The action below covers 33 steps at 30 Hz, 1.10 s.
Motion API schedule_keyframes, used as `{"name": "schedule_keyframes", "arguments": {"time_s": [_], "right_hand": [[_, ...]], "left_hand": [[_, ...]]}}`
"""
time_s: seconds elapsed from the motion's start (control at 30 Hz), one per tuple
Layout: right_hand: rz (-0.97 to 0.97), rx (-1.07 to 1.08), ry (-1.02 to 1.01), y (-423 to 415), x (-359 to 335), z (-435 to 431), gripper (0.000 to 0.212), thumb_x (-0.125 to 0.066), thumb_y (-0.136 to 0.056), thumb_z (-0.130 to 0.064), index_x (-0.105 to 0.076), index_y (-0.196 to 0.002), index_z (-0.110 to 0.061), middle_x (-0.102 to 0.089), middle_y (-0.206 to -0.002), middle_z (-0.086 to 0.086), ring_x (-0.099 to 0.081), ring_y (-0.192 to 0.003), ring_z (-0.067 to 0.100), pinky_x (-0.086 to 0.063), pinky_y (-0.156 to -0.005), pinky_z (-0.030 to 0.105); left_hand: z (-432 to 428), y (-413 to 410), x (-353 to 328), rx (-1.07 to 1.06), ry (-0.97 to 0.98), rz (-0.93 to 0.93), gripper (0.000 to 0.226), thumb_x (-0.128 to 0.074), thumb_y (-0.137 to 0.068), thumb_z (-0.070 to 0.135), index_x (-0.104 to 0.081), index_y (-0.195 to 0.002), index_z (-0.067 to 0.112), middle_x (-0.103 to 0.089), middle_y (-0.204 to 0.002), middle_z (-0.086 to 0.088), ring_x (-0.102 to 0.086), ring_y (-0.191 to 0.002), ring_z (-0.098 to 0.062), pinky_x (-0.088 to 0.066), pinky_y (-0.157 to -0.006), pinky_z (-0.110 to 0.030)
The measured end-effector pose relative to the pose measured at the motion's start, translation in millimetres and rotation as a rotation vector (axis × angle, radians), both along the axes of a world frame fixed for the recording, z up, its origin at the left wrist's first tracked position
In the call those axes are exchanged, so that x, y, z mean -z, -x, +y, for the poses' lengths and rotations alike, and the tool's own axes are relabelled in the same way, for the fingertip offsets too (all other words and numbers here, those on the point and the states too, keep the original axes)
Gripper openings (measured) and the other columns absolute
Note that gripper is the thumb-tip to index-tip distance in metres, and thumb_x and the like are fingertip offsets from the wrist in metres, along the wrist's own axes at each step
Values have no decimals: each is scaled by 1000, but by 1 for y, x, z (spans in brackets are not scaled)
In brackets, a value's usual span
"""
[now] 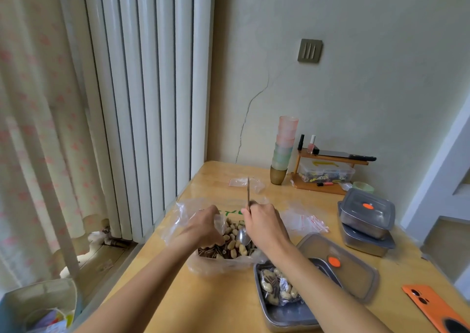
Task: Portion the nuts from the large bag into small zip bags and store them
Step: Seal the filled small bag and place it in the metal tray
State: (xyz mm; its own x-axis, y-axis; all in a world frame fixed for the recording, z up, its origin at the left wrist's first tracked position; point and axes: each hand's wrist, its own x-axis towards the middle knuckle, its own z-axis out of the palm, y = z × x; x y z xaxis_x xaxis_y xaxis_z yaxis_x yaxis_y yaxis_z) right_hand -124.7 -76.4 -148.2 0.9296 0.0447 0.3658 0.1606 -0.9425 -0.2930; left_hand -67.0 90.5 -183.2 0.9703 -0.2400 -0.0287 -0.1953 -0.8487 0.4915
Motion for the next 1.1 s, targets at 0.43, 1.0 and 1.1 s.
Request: {"name": "schedule_keyframes", "arguments": {"time_s": [0.43, 1.0, 1.1], "right_hand": [[47, 248, -582, -17, 17, -27, 57, -35, -109, -48, -73, -85, -13, -74, -75, 2, -68, -76, 16, -55, -71, 31], [28, 161, -478, -19, 19, -31, 57, -38, -110, -39, -74, -85, -2, -73, -72, 10, -71, -73, 24, -60, -78, 41], [5, 168, -453, -16, 16, -31, 51, -42, -108, -31, -72, -82, 2, -73, -74, 13, -70, -71, 26, -60, -71, 43]], "left_hand": [[9, 7, -9, 109, -124, -48, 49, -83, -79, 31, -52, -115, 18, -63, -107, 0, -62, -95, -20, -57, -75, -28], [5, 7, -5, 136, 52, 50, 51, -85, -75, 43, -64, -113, 17, -71, -107, -1, -68, -96, -18, -61, -86, -39], [11, 2, -2, 80, 28, 29, 33, -84, -78, 34, -66, -98, 14, -71, -94, 3, -67, -83, -15, -61, -75, -29]]}}
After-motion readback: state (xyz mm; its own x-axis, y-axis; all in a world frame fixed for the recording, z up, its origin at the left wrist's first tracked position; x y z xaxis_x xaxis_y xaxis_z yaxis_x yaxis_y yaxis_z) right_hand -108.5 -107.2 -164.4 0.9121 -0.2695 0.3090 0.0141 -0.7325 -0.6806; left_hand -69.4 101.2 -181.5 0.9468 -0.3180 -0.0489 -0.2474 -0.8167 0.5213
